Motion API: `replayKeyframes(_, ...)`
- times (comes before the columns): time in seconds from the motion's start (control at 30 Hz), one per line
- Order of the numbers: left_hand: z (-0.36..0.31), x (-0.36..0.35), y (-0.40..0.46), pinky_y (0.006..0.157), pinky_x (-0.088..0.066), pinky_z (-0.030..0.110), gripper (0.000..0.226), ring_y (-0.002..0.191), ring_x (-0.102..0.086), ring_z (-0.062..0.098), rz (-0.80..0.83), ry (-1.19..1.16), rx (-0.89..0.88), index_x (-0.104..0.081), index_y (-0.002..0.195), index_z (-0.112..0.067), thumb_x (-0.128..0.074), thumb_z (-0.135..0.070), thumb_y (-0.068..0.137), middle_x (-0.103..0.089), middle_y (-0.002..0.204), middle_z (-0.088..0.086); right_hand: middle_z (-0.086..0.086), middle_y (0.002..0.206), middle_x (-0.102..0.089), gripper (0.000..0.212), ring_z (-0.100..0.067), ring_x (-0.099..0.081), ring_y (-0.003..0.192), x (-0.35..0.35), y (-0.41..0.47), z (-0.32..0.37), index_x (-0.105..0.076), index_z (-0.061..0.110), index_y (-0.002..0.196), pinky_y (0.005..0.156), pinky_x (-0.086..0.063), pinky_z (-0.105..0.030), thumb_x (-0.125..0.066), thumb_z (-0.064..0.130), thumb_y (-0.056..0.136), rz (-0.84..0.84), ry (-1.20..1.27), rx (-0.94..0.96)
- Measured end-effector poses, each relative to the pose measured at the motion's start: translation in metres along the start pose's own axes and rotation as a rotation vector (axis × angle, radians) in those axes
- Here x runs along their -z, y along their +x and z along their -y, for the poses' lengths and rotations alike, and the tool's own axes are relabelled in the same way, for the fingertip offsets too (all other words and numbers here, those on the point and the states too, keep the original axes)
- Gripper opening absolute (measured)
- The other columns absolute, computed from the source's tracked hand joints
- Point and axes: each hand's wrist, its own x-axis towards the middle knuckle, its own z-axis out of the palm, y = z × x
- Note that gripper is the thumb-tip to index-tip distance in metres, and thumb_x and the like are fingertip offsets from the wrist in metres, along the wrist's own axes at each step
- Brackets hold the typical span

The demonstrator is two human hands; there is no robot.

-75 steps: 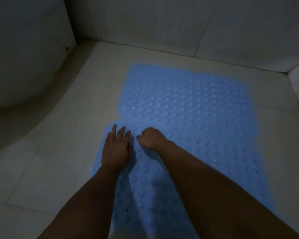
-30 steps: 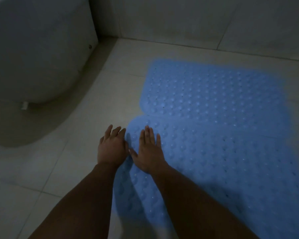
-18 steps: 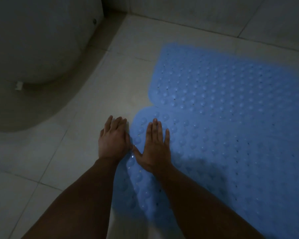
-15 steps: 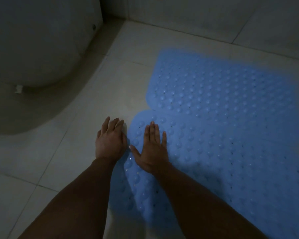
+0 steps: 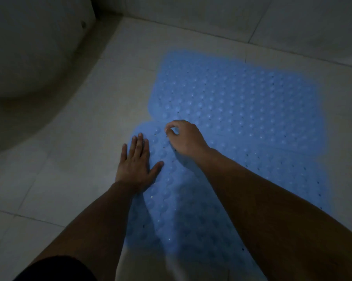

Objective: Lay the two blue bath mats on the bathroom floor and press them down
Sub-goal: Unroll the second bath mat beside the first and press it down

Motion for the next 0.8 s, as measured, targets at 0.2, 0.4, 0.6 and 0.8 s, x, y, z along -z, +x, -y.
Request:
replayKeyframes(0.2,-0.008,-0.01,0.001,0.128,-0.001,0.052,0.094,0.158,0.013,0.021,-0.108,0.04,0.018,0.001,0.163,-0.013,-0.019,-0.077,0.097,0.011,0.171,0.006,0.0,0.107,-0.072,0.022,-0.015,-0.067,0.101,-0.003,-0.004,-0.033,-0.074,0.018,0.099,0.091,-0.054,-0.032,-0.059,0.032,0.093,-0.165,0.105,0.117)
replayKeyframes(0.4,-0.005,-0.014,-0.002,0.128,-0.002,0.051,0.093,0.158,0.013,0.019,-0.096,0.042,0.025,0.001,0.164,-0.015,-0.021,-0.076,0.097,0.01,0.172,0.004,-0.002,0.102,-0.071,0.021,-0.014,-0.065,0.095,-0.014,-0.014,-0.047,-0.074,0.014,0.096,0.083,-0.049,-0.02,-0.058,0.028,0.096,-0.27,0.107,0.172)
replayKeyframes(0.6,-0.01,-0.005,-0.003,0.129,-0.007,0.047,0.091,0.159,0.002,0.019,-0.039,-0.043,0.07,-0.011,0.164,-0.018,-0.022,-0.078,0.095,0.0,0.172,0.002,-0.002,0.102,-0.071,0.027,-0.02,-0.066,0.098,0.001,-0.033,-0.05,-0.074,0.019,0.096,0.088,-0.053,-0.036,-0.056,0.039,0.095,-0.149,0.063,0.054)
replayKeyframes(0.8,0.001,0.098,0.039,0.098,-0.052,0.047,0.05,0.12,-0.062,0.038,0.084,0.028,0.174,-0.069,0.126,-0.025,-0.043,-0.059,0.1,-0.067,0.132,0.012,-0.009,0.114,-0.069,0.028,-0.032,-0.064,0.111,0.002,-0.045,-0.009,-0.069,0.017,0.105,0.095,-0.053,-0.04,-0.046,0.028,0.095,0.107,-0.201,-0.057)
